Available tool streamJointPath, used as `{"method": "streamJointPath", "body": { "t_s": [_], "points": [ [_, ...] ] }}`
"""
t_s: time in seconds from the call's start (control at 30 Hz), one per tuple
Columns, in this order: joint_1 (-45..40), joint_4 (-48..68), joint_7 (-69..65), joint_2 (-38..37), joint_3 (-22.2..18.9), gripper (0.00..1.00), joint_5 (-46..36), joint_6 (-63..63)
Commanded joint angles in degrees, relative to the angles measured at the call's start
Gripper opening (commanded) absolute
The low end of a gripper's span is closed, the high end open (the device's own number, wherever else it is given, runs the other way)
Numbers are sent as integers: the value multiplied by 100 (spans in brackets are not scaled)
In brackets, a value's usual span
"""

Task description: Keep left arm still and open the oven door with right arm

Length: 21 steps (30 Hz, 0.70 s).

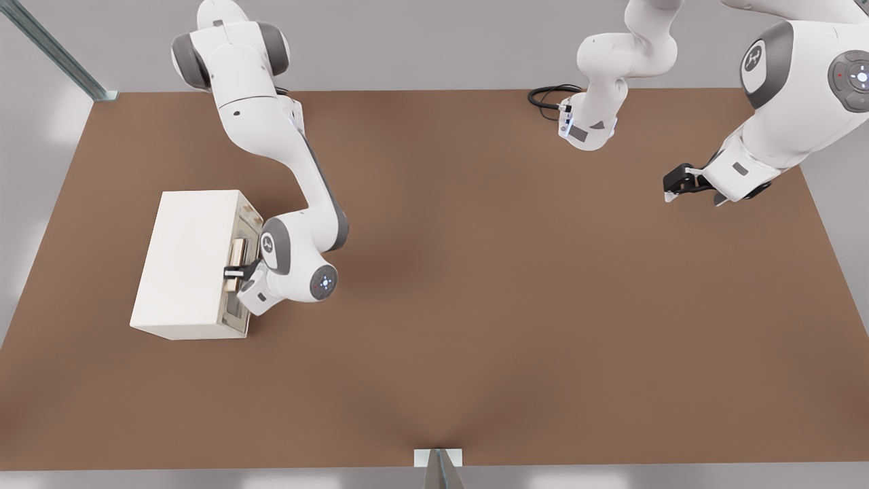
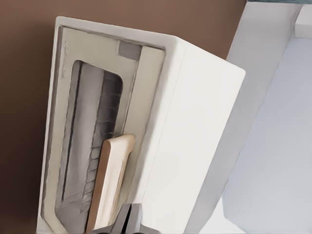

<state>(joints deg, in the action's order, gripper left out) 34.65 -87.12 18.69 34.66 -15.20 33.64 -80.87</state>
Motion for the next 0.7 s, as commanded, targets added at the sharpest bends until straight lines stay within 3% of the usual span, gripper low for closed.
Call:
{"method": "streamJointPath", "body": {
  "t_s": [0.0, 0.67],
  "points": [
    [6, -173, 460, -47, -1, 21, 3, -122],
    [-2, -542, 495, -3, 43, 21, -24, 36]
  ]
}}
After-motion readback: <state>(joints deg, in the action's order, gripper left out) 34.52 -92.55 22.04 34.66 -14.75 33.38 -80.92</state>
